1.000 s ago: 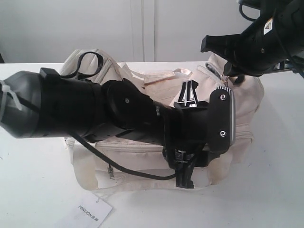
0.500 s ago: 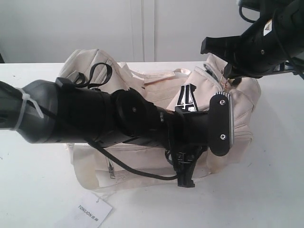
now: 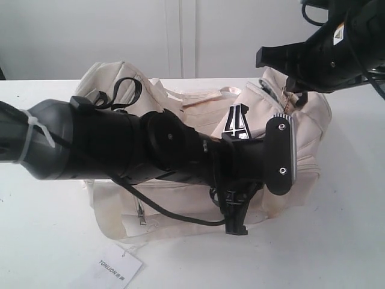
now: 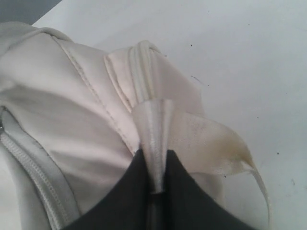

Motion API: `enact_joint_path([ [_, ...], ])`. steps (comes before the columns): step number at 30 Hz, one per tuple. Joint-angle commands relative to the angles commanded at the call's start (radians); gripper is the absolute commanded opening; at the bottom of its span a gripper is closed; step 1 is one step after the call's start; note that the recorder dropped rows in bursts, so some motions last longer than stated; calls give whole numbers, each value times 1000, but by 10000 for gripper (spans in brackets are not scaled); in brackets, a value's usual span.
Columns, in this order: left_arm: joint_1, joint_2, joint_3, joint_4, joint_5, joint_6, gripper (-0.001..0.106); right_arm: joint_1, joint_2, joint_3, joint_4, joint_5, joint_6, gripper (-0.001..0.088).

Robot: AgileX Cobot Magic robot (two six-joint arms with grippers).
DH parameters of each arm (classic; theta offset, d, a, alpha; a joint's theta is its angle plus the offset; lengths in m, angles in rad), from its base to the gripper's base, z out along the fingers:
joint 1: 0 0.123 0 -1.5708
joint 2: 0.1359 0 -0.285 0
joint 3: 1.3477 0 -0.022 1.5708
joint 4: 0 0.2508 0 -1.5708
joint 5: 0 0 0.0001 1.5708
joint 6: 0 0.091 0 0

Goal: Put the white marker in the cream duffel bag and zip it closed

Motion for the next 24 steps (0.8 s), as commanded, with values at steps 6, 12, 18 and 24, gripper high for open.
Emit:
enact_joint_path([
  [6,0,0,0,0,19,0,0,0,0,0,-34,-59,0,0],
  [12,0,0,0,0,19,0,0,0,0,0,-48,-79,0,0],
  [18,0,0,0,0,19,0,0,0,0,0,-131,-154,5,0],
  [24,0,0,0,0,19,0,0,0,0,0,-140,-234,5,0],
])
